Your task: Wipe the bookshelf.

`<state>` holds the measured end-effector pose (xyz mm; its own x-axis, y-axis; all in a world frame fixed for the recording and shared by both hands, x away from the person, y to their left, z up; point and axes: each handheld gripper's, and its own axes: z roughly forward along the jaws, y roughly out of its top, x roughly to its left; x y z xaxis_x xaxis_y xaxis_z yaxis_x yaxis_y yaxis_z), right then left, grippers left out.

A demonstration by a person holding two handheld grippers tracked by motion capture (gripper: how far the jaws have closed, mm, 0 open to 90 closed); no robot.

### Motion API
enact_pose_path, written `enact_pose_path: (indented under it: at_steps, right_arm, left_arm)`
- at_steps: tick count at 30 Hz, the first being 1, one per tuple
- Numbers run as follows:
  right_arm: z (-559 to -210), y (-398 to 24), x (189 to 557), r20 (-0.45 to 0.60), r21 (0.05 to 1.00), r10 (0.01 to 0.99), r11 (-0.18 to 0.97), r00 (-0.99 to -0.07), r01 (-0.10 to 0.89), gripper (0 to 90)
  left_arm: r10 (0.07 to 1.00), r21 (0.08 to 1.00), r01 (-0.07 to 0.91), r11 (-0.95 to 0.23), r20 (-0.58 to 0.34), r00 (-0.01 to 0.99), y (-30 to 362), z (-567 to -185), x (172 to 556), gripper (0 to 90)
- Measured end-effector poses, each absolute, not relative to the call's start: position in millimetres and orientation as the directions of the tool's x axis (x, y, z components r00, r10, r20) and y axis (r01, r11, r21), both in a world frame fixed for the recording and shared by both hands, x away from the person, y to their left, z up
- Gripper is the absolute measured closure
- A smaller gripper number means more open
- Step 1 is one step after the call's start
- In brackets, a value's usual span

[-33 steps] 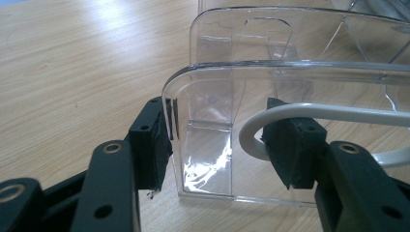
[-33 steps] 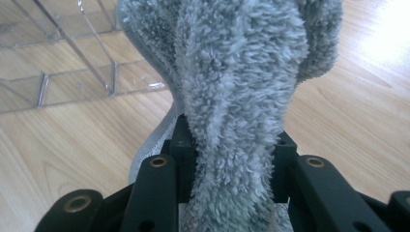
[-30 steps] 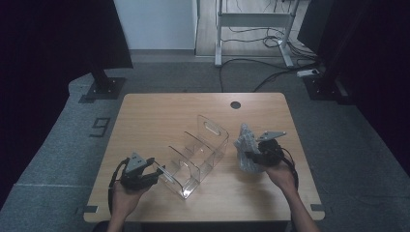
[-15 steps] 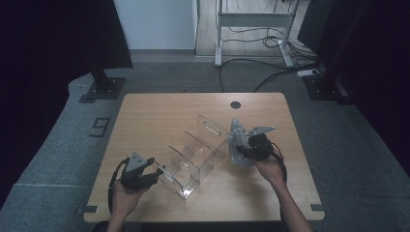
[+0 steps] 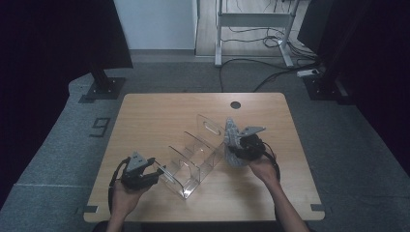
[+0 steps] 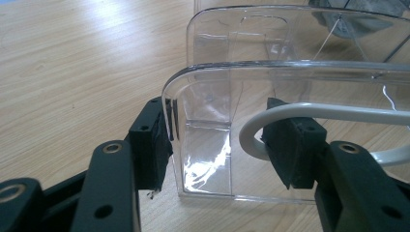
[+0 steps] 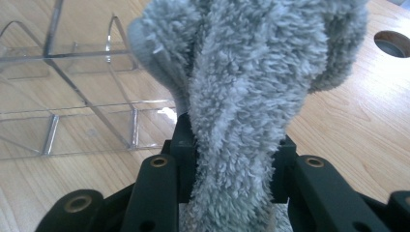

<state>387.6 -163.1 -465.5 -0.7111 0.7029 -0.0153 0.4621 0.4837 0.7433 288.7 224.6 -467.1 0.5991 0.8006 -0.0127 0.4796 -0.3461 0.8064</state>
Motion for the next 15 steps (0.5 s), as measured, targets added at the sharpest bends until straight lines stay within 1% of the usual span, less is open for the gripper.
enact_pose_path:
  at_steps: [15]
  right_arm:
    - [-464.3, -152.3, 374.5, -0.027, 0.742, 0.676, 0.507, -0.736, 0.438, 65.6]
  left_arm:
    - [0.802, 0.806, 0.481, -0.346, -0.013, 0.598, 224.1, -466.8, 288.8, 44.6]
